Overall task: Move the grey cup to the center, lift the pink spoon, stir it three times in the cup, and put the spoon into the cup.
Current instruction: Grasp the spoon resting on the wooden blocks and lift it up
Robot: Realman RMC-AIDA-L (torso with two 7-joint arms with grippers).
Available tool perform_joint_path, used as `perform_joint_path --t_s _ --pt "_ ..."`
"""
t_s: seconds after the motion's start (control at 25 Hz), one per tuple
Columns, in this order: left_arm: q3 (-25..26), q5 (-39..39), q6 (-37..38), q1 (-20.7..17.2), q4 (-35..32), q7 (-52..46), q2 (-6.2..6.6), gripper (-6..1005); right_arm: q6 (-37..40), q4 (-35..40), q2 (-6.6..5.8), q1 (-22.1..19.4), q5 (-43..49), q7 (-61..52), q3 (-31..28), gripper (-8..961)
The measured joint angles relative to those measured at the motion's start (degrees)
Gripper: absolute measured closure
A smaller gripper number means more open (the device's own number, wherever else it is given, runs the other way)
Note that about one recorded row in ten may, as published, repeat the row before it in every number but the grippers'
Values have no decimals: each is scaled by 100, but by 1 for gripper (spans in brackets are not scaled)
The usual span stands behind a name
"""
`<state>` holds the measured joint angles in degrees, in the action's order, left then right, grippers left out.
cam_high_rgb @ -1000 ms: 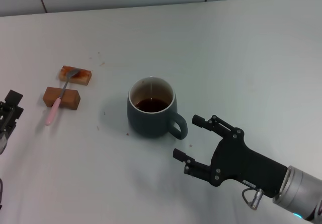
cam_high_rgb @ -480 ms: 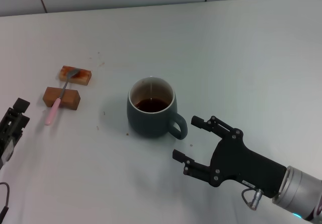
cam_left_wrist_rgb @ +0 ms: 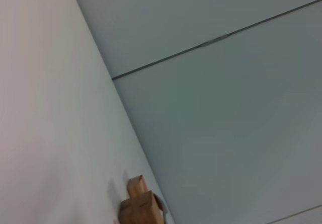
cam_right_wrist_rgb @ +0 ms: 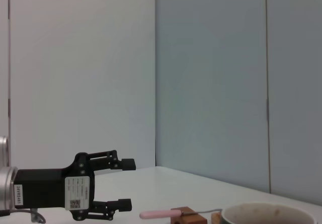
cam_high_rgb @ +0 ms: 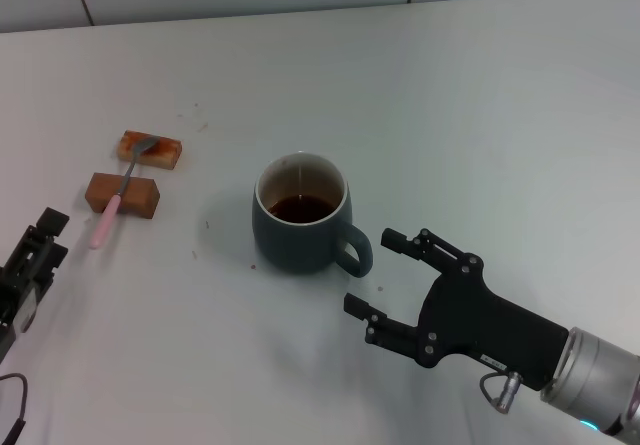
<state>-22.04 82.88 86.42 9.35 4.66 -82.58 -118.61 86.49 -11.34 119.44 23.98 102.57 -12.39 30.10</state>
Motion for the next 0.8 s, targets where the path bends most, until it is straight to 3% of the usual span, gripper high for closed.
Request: perform_joint_path --t_s 0.8 --pt "-42 28 -192 96 146 0 -10 191 -72 0 4 41 0 -62 8 150"
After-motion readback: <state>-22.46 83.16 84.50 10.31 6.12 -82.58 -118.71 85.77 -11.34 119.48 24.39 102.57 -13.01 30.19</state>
